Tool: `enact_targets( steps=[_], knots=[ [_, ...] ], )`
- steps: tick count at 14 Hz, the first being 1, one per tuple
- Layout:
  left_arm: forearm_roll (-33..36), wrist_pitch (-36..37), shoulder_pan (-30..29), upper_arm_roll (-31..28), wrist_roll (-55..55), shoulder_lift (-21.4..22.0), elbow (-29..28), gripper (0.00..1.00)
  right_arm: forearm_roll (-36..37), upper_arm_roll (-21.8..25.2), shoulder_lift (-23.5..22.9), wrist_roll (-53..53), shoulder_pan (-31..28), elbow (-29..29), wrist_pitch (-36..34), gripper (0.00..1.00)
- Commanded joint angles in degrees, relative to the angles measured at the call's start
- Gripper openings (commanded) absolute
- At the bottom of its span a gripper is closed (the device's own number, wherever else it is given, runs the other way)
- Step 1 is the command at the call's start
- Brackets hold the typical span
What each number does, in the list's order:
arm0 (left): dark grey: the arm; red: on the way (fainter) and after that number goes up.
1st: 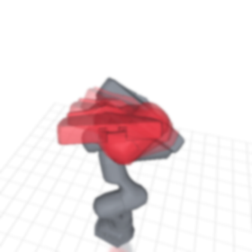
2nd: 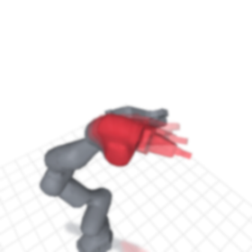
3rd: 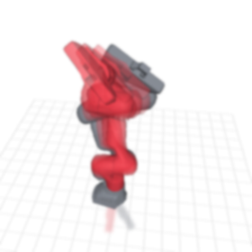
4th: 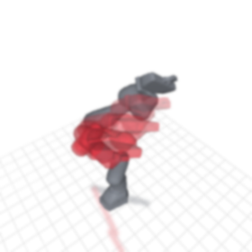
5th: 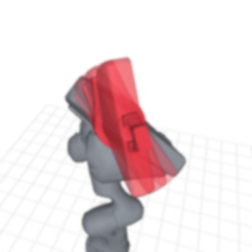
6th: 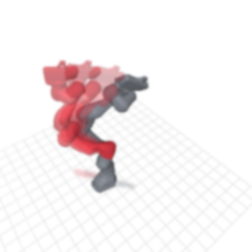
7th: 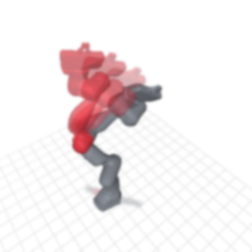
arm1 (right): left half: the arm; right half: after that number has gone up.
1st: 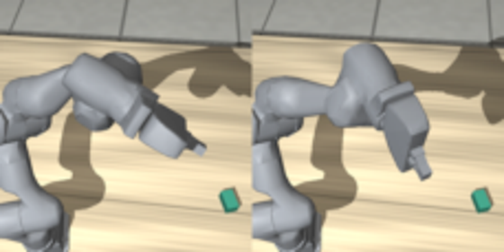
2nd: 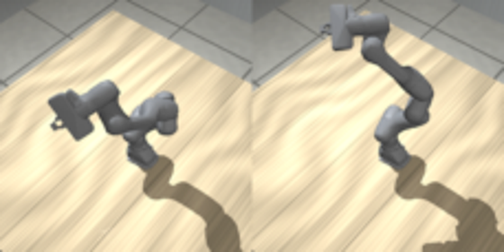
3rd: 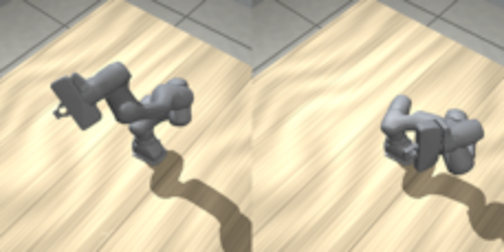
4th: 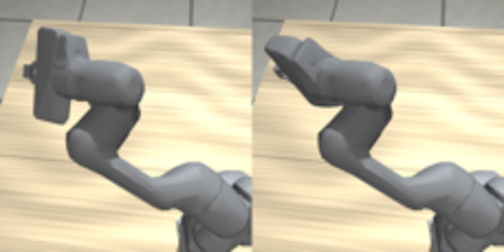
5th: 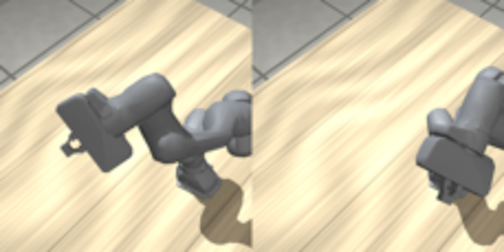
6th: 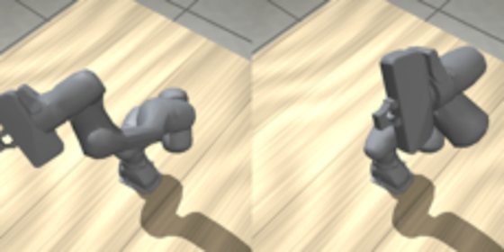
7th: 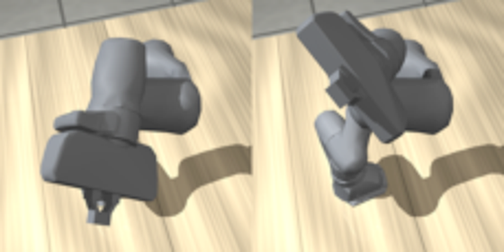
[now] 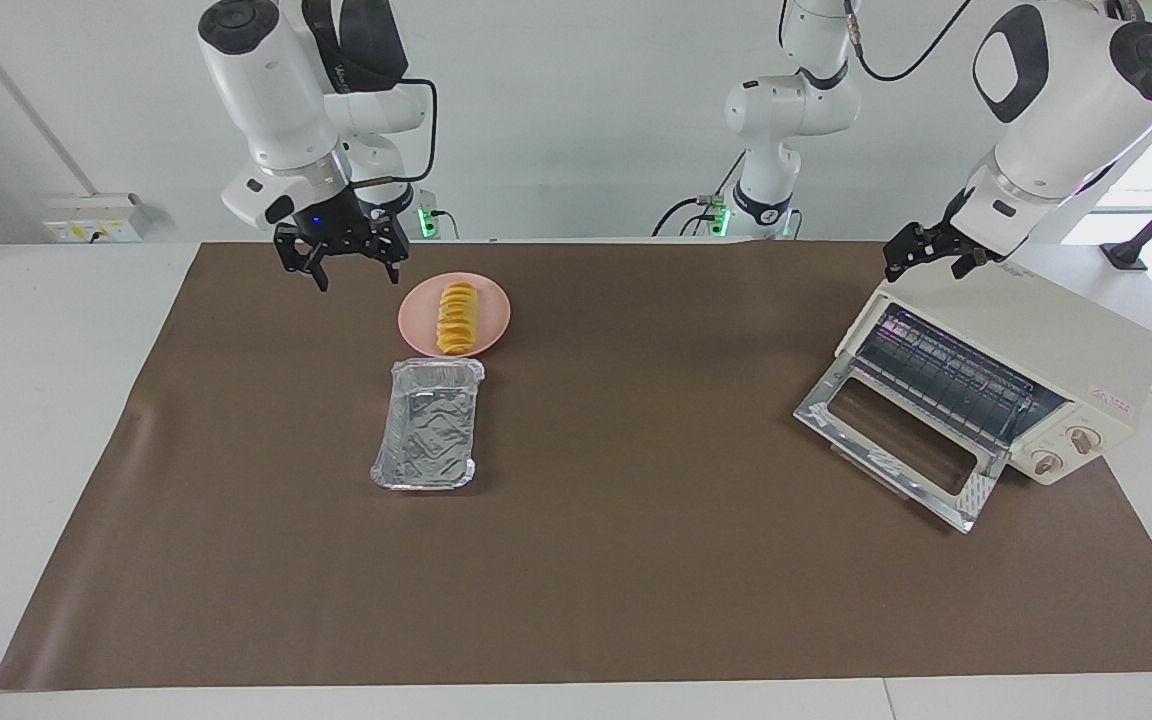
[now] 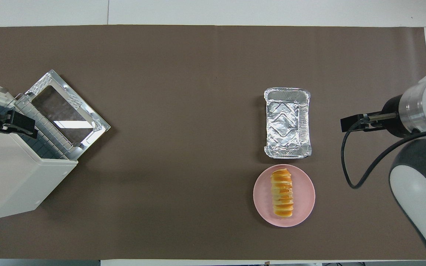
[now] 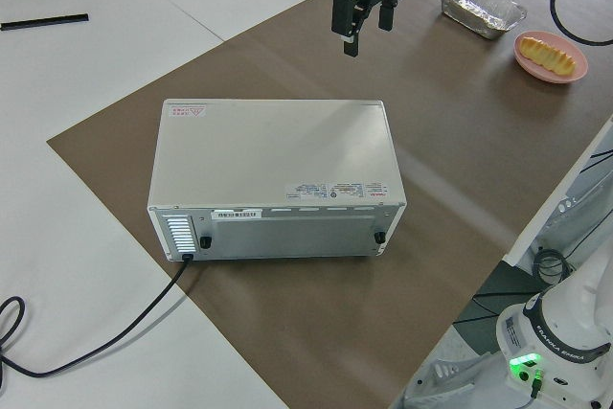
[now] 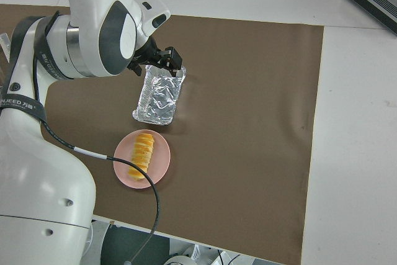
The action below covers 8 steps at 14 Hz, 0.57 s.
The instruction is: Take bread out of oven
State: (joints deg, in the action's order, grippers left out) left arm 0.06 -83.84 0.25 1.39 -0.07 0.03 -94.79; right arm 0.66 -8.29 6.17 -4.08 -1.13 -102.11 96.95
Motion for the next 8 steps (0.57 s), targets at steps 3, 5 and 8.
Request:
enact_targets(
  steps=[3,5,8],
  knots=[
    [1.0,-0.7,-0.2,0.1,0.0,1.1,-0.7,1.0,1.4,-0.6,-2.7,0.6,-1.5,6.7,-3.5,1.0],
    [1.0,-0.7,-0.2,0.1,0.0,1.1,-0.7,1.0,1.0,-0.6,-1.6,0.7,-3.6,3.1,-3.7,1.0],
    [1.0,-0.7,-0.2,0.1,0.0,1.1,-0.7,1.0,0.5,-0.5,-1.2,0.7,-5.6,2.8,-3.5,1.0]
  ],
)
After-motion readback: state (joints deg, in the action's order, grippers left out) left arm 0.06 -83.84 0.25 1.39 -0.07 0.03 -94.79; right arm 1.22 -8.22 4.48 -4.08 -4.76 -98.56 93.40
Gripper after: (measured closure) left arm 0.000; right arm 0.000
